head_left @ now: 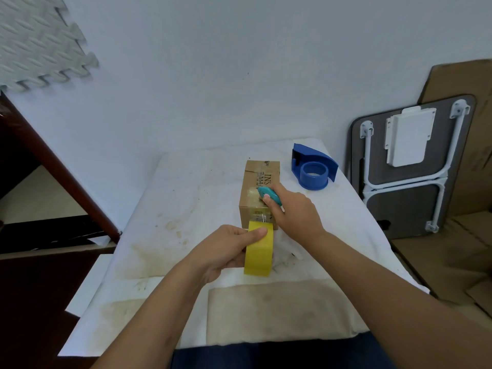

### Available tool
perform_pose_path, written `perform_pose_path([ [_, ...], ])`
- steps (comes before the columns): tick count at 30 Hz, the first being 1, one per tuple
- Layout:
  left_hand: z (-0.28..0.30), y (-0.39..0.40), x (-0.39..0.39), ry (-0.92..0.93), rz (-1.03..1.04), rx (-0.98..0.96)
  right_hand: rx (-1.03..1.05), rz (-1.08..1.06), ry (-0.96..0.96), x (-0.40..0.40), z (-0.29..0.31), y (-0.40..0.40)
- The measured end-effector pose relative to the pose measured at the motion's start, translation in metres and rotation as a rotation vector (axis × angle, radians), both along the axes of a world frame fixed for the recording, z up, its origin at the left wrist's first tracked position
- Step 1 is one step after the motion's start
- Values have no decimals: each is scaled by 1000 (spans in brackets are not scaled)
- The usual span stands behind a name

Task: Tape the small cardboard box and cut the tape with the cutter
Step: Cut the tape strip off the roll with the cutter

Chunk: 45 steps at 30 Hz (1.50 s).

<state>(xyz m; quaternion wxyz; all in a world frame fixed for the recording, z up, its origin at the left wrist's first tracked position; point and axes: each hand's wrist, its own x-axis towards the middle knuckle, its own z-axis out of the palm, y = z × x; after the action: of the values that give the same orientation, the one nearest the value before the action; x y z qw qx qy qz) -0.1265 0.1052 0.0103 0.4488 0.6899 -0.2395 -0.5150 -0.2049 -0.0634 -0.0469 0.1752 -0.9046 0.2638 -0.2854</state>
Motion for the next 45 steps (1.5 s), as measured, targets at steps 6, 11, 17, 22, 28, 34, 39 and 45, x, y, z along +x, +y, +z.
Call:
perform_pose_path([
  [6, 0, -2, -1, -42, -10, 28, -6, -5, 1, 1, -1, -1],
  [11, 0, -2, 2, -52, -15, 34, -12, -9, 1, 0, 1, 0],
  [17, 0, -4, 0, -15, -5, 40, -11, -18, 12, 0, 3, 1],
  [22, -8, 6, 5, 61, 2, 62, -3, 1, -17, -1, 0, 1],
  [28, -11, 8, 7, 71, -5, 81, 7, -4, -40, -2, 1, 4],
  [34, -5, 4, 13, 56, -49, 86, 13, -11, -44, -2, 0, 4],
  [39, -10, 8, 13, 58, -44, 115, 34, -10, -36, -2, 0, 4],
  [45, -13, 10, 11, 168, -27, 97, 51, -10, -48, -2, -1, 5],
])
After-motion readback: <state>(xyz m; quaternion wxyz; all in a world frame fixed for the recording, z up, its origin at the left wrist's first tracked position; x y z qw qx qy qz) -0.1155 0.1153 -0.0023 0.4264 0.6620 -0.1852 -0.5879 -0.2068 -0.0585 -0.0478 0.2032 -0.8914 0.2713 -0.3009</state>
